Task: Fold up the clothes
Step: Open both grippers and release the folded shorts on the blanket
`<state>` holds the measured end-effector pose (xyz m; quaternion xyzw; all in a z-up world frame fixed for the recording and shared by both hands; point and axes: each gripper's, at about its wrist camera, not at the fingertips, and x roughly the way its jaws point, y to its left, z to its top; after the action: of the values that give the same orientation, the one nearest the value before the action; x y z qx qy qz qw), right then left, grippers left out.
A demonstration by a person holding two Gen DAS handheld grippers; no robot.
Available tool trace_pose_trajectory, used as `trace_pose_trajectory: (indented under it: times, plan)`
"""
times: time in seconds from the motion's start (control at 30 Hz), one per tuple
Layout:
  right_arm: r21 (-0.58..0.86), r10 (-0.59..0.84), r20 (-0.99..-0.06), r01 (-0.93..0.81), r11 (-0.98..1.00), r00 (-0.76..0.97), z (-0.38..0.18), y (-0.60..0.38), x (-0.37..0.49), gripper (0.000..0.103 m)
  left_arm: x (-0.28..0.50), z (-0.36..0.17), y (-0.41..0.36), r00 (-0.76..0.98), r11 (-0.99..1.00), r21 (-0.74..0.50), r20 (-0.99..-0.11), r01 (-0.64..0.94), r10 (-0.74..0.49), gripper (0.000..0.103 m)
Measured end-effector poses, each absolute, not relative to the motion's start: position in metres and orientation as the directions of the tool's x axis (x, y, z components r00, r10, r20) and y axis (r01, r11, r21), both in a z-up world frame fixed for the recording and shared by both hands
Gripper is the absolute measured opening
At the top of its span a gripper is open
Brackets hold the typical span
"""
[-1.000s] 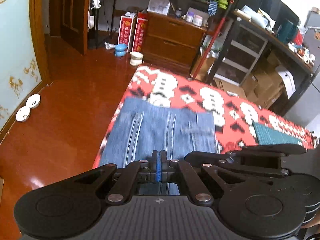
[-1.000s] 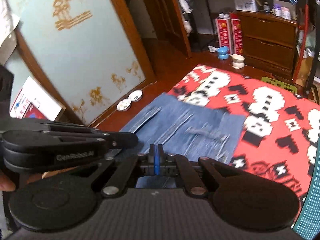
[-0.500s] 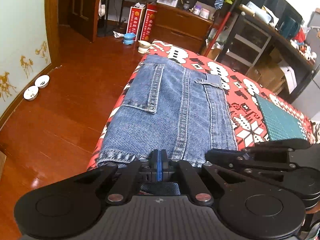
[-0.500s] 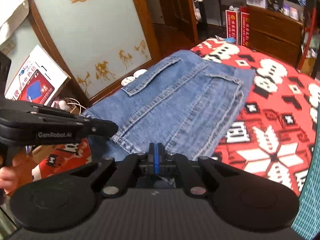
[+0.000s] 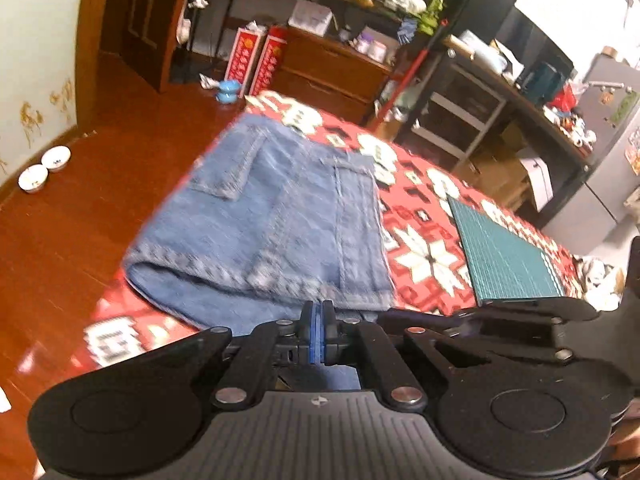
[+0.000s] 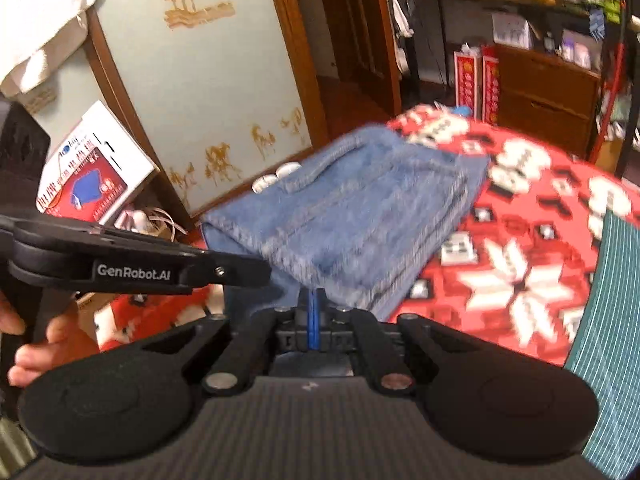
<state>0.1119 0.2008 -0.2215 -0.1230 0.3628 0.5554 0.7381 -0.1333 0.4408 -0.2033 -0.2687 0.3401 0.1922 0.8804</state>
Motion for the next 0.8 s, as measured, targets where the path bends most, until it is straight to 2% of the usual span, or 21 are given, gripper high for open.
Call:
trace_pose_trajectory:
  times: [0.13, 0.33, 0.67, 0.7, 0.73, 0.77, 0.8]
  plan:
    - [0.243, 0.720, -0.686, -0.899, 0.366, 0.108, -0.235, 0.191, 0.107, 0.000, -0.131, -0.218, 0.424, 0.650, 0.790, -0.301, -0.743, -0.534, 0.156, 0.002]
    - [0.244, 0.713, -0.692, -0.891, 0.382, 0.117, -0.238, 0.174, 0.100, 0.001, -0.143, -0.219, 0.421, 0.653, 0.745, -0.342, -0.740, -0.572, 0.162, 0.002]
    - [0.206, 0.688, -0.699, -0.867, 0.454, 0.194, -0.208, 0.132, 0.091, 0.004, -0.168, -0.183, 0.390, 0.635, 0.731, -0.310, -0.743, -0.608, 0.213, 0.004]
    - [0.192, 0.682, -0.700, -0.863, 0.467, 0.213, -0.202, 0.127, 0.090, 0.005, -0.171, -0.178, 0.386, 0.629, 0.728, -0.302, -0.745, -0.616, 0.224, 0.007]
    - [0.189, 0.680, -0.699, -0.858, 0.477, 0.224, -0.196, 0.122, 0.089, 0.006, -0.175, -0.174, 0.382, 0.623, 0.724, -0.293, -0.746, -0.624, 0.235, 0.015]
    - [0.191, 0.678, -0.698, -0.853, 0.486, 0.230, -0.190, 0.116, 0.089, 0.013, -0.179, -0.168, 0.377, 0.618, 0.720, -0.284, -0.746, -0.634, 0.250, 0.023]
    - [0.192, 0.678, -0.696, -0.848, 0.494, 0.237, -0.185, 0.111, 0.089, 0.022, -0.183, -0.163, 0.372, 0.613, 0.715, -0.274, -0.743, -0.643, 0.267, 0.041]
